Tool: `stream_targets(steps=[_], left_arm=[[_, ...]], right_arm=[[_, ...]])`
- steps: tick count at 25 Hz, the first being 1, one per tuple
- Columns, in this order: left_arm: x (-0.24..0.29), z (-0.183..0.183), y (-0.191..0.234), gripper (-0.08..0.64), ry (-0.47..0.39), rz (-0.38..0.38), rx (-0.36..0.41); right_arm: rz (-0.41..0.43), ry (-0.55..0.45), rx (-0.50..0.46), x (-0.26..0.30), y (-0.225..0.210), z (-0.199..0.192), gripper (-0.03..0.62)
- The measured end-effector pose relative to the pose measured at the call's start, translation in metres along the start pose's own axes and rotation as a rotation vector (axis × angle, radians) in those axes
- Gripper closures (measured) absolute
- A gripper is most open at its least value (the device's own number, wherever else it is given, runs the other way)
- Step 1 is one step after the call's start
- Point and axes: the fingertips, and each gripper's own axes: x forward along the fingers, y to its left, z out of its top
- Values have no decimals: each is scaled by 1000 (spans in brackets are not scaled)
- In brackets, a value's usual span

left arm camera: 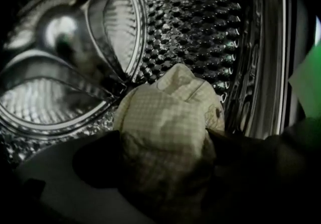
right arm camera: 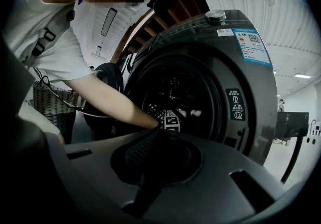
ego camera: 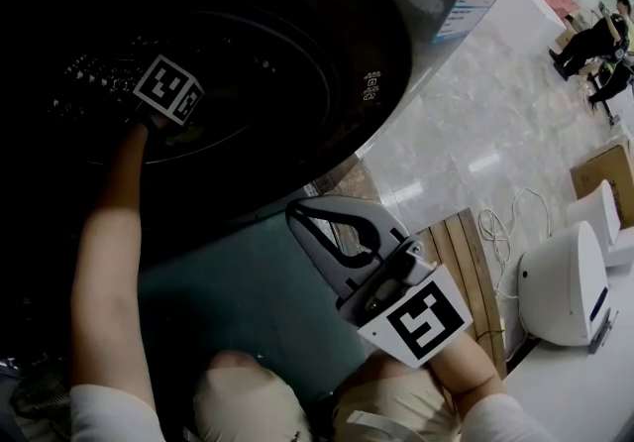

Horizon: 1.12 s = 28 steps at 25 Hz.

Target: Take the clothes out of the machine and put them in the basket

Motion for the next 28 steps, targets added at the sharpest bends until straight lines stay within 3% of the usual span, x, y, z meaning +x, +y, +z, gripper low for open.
stream_targets(steps=[6, 9, 13, 20, 28], left_arm=[[0, 0, -14, 162, -2, -82, -9], [-8, 4, -18, 280, 0, -42, 4], [-20, 4, -17, 342, 0, 22, 27], [-52, 16, -6, 368, -99, 133, -12], [-85, 19, -11, 370, -193, 152, -49]], right_arm=[[-23, -1, 7, -5, -8, -2, 578], [-23, -12, 4, -5, -6, 1, 577], [-12, -24, -3, -5, 0, 6, 577], [-15, -52, 2, -6, 2, 13, 577], [33, -76, -5, 5, 25, 19, 577]])
